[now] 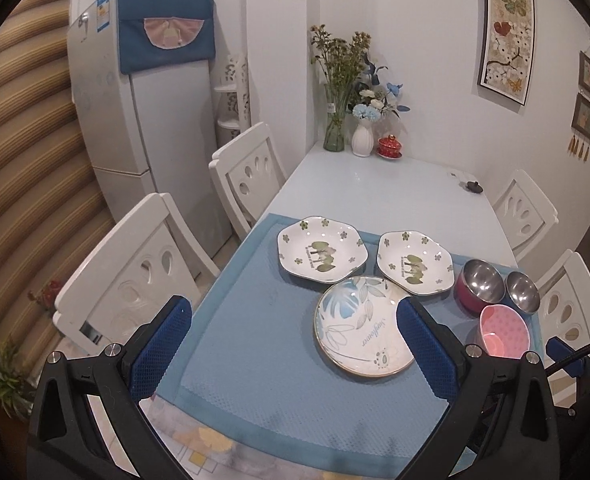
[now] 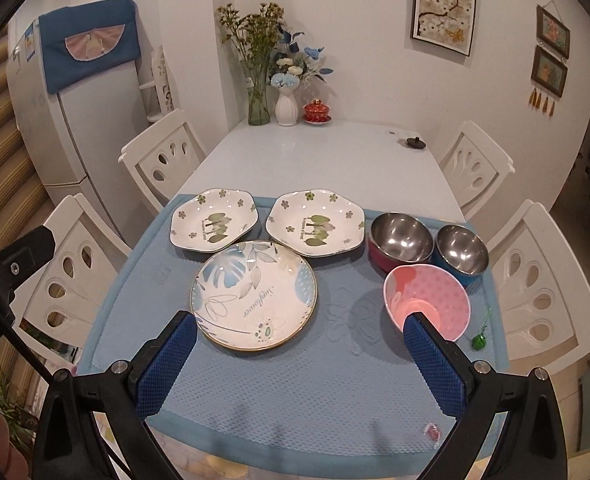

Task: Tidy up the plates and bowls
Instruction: 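Move the right gripper toward the blue-leaf plate with gold rim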

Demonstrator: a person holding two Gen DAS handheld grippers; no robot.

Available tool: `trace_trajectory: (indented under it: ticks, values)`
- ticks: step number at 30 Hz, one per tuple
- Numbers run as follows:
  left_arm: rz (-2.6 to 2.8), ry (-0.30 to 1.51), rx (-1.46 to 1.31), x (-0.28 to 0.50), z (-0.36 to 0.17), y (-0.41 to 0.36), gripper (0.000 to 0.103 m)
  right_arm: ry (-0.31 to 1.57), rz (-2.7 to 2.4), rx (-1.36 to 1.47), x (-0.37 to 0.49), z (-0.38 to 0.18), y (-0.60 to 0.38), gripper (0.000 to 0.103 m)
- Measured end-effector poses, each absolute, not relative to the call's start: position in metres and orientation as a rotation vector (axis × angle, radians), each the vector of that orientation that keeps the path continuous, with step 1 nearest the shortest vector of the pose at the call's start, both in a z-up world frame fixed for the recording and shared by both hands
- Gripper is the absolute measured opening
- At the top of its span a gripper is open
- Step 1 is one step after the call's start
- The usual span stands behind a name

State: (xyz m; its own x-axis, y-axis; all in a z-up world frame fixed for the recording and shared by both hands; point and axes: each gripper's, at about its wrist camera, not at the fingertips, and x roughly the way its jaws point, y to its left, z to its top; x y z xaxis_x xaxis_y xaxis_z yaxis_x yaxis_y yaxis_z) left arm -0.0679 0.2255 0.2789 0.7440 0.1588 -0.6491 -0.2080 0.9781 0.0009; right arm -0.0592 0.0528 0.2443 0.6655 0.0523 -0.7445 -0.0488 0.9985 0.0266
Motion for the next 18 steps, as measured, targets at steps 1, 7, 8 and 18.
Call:
trace_trajectory:
  ticks: [1,7,8,18]
  values:
    - [0.196,0.708,-0.076,-0.067,0.277,0.227,0.102,0.843,0.055,0.006,-0.058,0.243,0.054,0.103]
    - [0.17,0.748,-0.087,-0.052,0.264,0.239,0.102,0.864,0.029,0.007,-0.047,0.236,0.062,0.103]
    - [0.167,0.753,-0.09,-0.049,0.262,0.24,0.102,0.868,0.023,0.01,-0.045,0.234,0.062,0.103]
    - [0.129,0.823,-0.087,-0.018,0.237,0.26,0.102,0.905,-0.057,0.047,-0.015,0.219,0.06,0.103]
